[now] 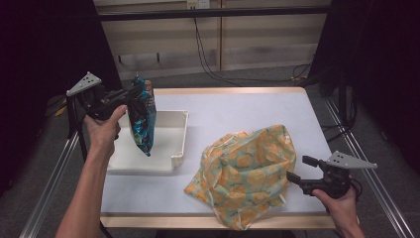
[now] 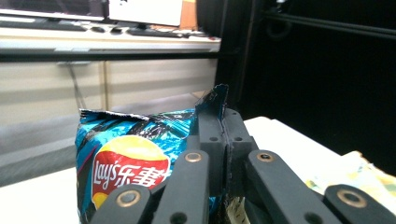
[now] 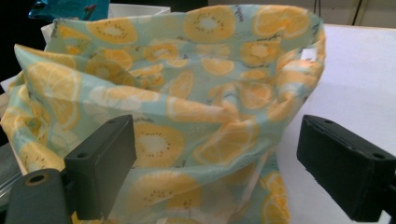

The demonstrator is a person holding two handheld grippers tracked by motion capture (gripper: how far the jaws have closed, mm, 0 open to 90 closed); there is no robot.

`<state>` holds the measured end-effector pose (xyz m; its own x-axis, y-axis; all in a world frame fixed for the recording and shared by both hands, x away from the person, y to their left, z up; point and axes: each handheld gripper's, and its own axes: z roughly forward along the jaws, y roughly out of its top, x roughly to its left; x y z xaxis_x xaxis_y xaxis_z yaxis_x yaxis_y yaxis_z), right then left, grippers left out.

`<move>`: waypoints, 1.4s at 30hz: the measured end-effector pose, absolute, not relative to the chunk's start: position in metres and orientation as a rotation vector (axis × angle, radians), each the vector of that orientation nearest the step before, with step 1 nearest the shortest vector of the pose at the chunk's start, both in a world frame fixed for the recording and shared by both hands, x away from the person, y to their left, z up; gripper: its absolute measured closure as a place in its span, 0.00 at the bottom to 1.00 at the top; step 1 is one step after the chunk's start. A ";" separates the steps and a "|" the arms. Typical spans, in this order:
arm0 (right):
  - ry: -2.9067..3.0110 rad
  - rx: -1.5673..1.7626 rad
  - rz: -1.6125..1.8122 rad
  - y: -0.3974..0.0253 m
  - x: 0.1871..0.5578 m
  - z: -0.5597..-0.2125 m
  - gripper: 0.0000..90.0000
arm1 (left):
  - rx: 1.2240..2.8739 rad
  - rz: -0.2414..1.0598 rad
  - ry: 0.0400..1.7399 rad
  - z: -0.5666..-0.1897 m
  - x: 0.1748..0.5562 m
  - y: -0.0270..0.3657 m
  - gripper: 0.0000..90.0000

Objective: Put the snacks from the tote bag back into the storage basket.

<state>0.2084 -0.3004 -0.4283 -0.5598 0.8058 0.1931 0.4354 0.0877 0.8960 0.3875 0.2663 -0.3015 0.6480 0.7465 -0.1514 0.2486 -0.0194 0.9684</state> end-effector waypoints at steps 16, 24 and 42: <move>2.025 1.173 1.481 -0.294 0.201 -0.428 0.16 | 1.582 0.486 0.934 -0.338 0.411 0.265 0.99; 2.039 1.164 1.485 -0.295 0.201 -0.431 0.18 | 1.562 0.497 0.944 -0.343 0.427 0.256 0.99; 2.055 1.167 1.483 -0.293 0.202 -0.436 0.19 | 1.636 0.493 0.908 -0.356 0.453 0.215 0.98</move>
